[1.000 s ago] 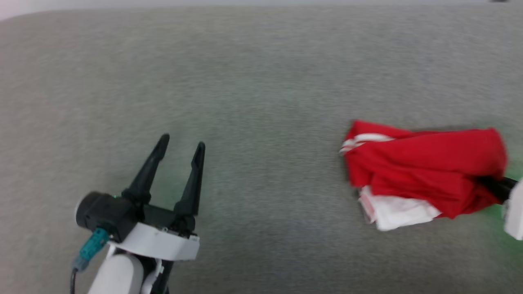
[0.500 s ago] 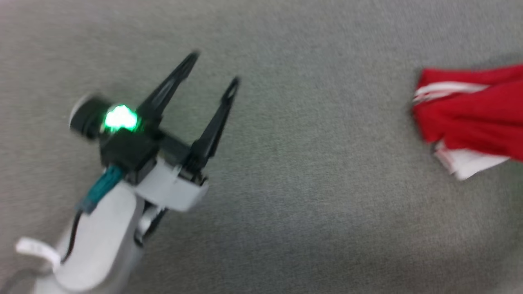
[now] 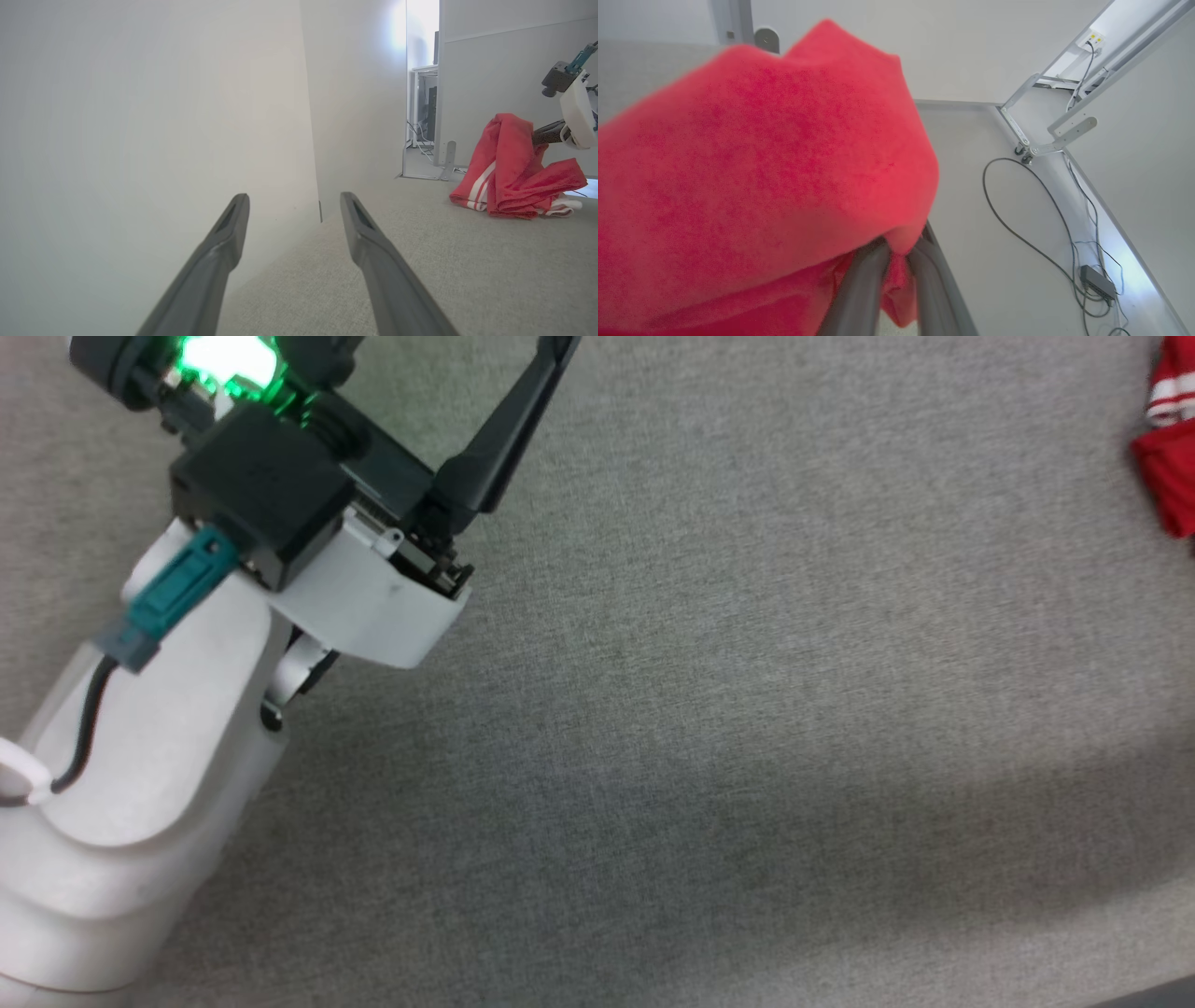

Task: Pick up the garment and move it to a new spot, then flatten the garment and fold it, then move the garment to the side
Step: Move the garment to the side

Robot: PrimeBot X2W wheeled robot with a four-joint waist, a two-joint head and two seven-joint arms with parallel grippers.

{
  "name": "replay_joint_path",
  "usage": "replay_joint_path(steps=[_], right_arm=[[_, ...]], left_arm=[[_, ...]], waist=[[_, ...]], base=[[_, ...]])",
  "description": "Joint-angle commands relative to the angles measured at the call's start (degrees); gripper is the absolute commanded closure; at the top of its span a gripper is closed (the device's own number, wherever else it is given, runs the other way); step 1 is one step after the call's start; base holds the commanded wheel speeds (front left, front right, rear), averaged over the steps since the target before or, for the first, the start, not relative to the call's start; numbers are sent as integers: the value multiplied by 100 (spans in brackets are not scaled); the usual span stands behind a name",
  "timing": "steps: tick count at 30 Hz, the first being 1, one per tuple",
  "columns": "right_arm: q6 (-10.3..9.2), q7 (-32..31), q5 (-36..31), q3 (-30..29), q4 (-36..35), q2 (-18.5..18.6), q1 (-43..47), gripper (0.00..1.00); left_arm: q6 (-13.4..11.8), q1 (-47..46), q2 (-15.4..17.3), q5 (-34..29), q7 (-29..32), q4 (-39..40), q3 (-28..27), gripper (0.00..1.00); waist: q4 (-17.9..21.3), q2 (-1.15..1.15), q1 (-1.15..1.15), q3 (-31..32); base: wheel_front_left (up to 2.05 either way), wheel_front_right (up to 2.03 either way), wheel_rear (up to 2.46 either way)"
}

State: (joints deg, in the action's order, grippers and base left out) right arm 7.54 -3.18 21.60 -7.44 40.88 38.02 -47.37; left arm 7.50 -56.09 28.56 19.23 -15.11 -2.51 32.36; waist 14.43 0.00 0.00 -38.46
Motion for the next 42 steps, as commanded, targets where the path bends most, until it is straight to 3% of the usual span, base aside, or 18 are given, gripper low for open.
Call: replay_joint_path(steps=[1,14,15,16,17,18,25,31,42], right_arm=[[-12,76,-173,-20,178,-36,-139,100],[-12,677,-1584,-550,1918,-400,-1304,100],[-12,728,-1651,-592,1996,-413,-1346,84],[-12,767,-1712,-607,2079,-436,-1394,55],[-12,809,-1766,-615,2148,-445,-1430,55],[-12,851,-1816,-622,2220,-451,-1457,0],[-12,984,-1987,-598,2594,-423,-1484,0],[-12,1229,-1904,-352,2751,-434,-1232,0],[-11,1649,-1214,884,2286,-973,-238,0]], left_arm=[[-4,-67,-20,34,0,-11,27,0],[-4,-204,182,146,0,-140,143,0],[-5,-195,183,153,1,-150,130,0],[-4,-177,178,161,0,-165,118,0],[-4,-146,168,163,0,-177,95,0],[-4,-101,147,165,0,-191,56,0],[-5,334,-5,187,0,-240,-274,0],[-4,1140,-335,142,0,-290,-736,0],[-4,3272,-1093,59,-1,-402,-1845,0]], waist=[[15,0,0,-206],[26,0,0,-407],[13,0,0,-397],[-2,0,0,-383],[-16,0,0,-360],[-30,0,0,-327],[-141,0,0,-17],[-377,0,0,519],[-912,0,0,1820]], base=[[0,0,0],[0,0,0],[0,0,0],[0,0,0],[0,0,0],[0,0,0],[0,0,0],[0,0,0],[0,0,0]])
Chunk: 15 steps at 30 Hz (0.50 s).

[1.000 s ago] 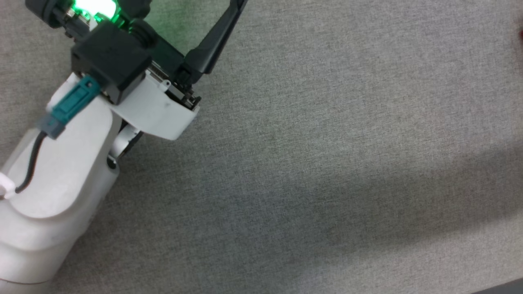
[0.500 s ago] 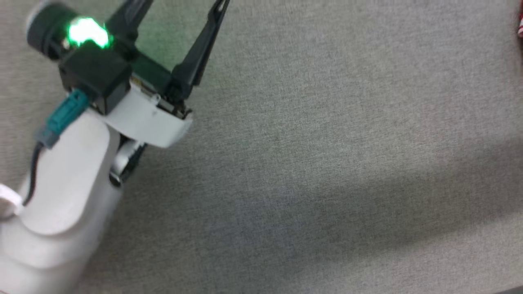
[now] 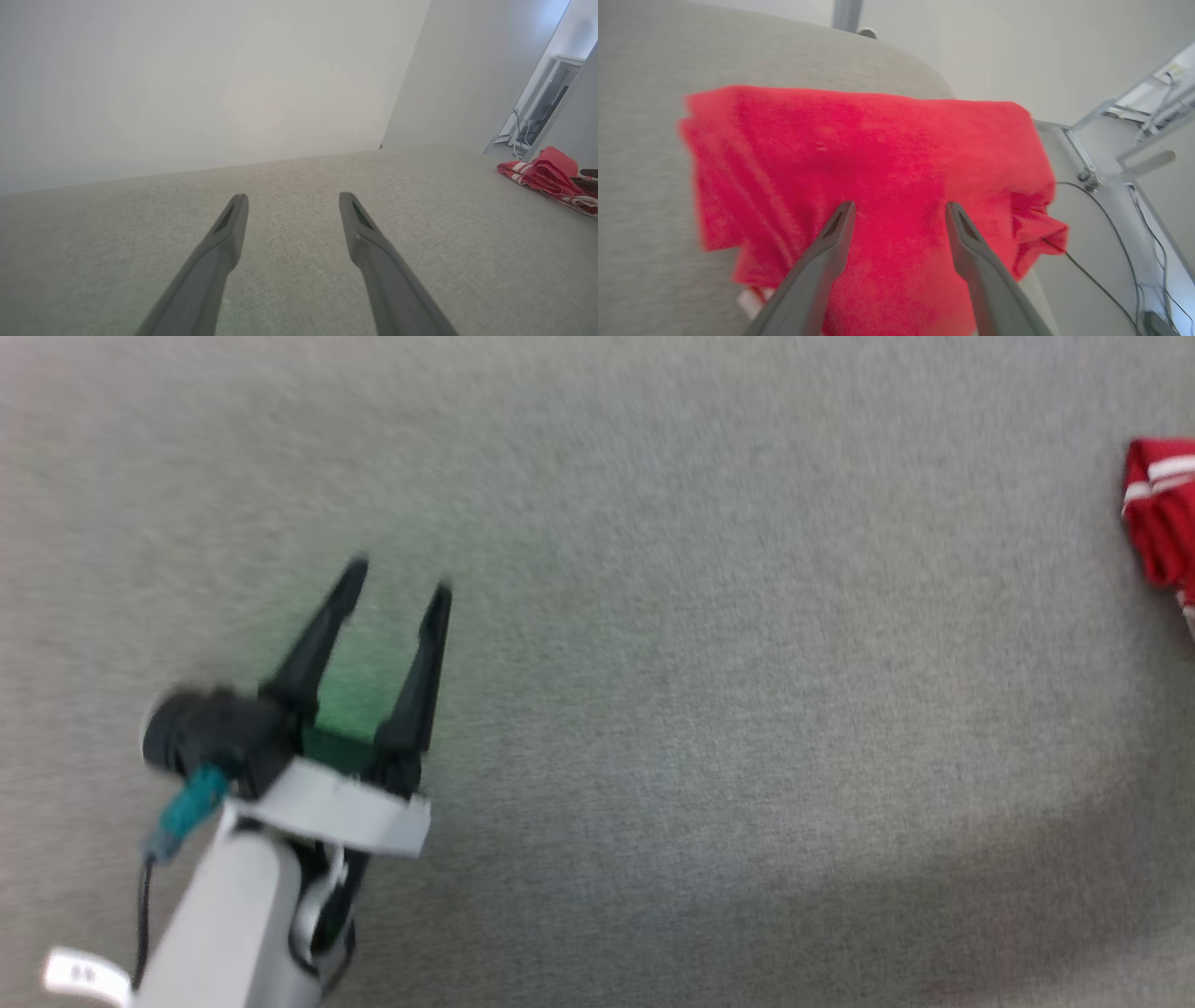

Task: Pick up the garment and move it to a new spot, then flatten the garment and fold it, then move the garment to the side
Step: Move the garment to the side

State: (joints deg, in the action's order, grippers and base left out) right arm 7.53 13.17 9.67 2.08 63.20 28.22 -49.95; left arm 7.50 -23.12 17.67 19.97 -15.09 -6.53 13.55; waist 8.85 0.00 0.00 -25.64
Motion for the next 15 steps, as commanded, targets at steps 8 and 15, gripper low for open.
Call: replay_joint_path(steps=[8,15], right_arm=[[-11,-24,770,1234,-765,-358,951,0],[-11,116,1525,1661,-1385,-571,1833,0]], left_arm=[[-4,1050,-376,-119,-3,-34,-498,0],[-4,1761,-623,-196,-4,-150,-799,0]], waist=[[-709,0,0,1245],[-964,0,0,1913]], base=[[0,0,0],[0,0,0]])
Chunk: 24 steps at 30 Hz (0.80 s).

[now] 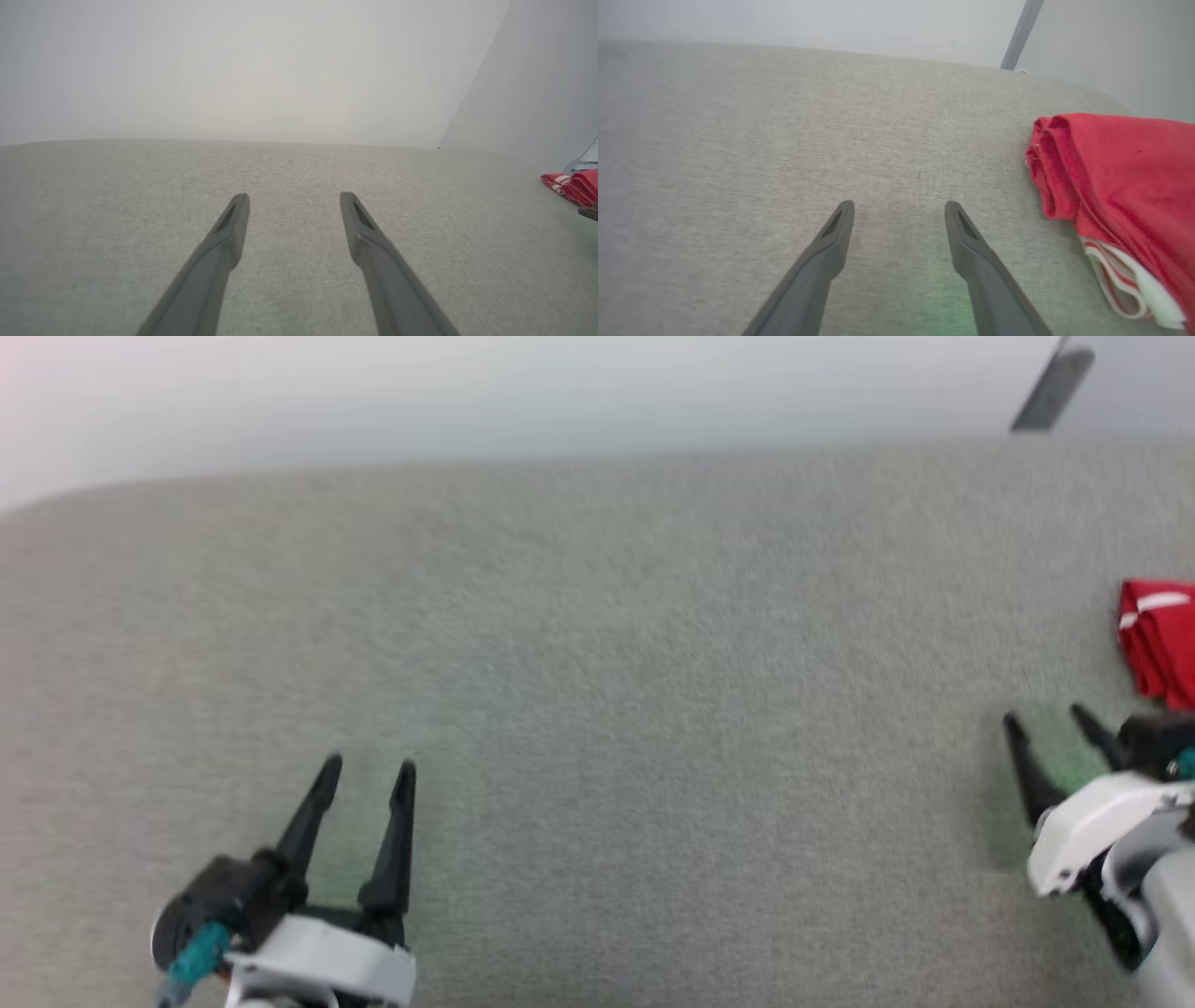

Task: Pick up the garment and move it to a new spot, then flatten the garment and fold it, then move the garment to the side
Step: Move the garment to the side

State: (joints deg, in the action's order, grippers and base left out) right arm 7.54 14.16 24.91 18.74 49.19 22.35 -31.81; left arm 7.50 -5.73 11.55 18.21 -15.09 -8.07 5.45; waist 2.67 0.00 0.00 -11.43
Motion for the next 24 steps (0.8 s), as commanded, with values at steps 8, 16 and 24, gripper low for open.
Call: replay_joint_path(steps=[8,16,24], right_arm=[[-11,103,474,104,-882,-229,960,0],[-11,105,406,-603,-1999,-356,1883,0],[-11,95,178,-1139,-2984,-554,2621,0]], left_arm=[[-4,538,-142,-89,-3,-3,-170,0],[-4,958,-180,-101,-4,60,-316,0],[-4,1124,-161,-93,-4,158,-258,0]], waist=[[-500,0,0,962],[-525,0,0,1374],[-640,0,0,1517]], base=[[0,0,0],[0,0,0],[0,0,0]])
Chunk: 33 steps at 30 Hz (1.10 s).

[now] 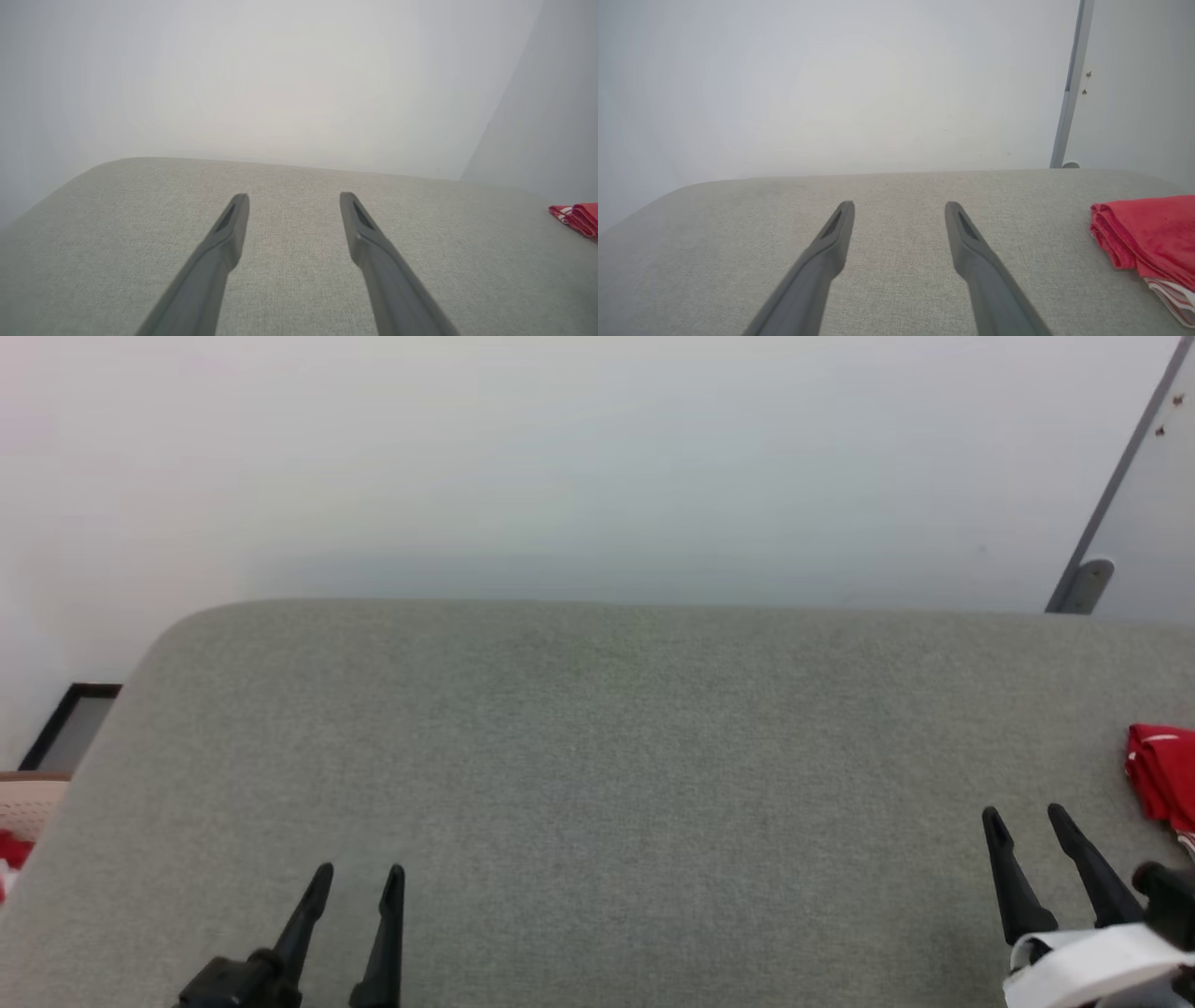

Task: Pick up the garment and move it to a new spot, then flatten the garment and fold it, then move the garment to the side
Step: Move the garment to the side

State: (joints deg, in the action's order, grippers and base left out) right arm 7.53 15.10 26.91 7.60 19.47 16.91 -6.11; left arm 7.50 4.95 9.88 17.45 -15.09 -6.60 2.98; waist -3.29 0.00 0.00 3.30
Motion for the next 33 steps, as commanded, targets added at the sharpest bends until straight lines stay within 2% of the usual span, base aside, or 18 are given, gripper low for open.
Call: replay_joint_path(steps=[1,20,33], right_arm=[[-10,1,-55,-75,-120,-30,121,0],[-10,-32,-475,-1186,-1766,-324,1589,0],[-10,-194,-571,-1366,-2142,-515,1908,0]], left_arm=[[-4,88,-2,-3,-4,35,-23,0],[-4,781,26,-29,-4,723,-211,0],[-4,929,33,-45,-3,935,-271,0]], waist=[[-56,0,0,59],[-190,0,0,73],[-199,0,0,35]], base=[[0,0,0],[0,0,0],[0,0,0]])
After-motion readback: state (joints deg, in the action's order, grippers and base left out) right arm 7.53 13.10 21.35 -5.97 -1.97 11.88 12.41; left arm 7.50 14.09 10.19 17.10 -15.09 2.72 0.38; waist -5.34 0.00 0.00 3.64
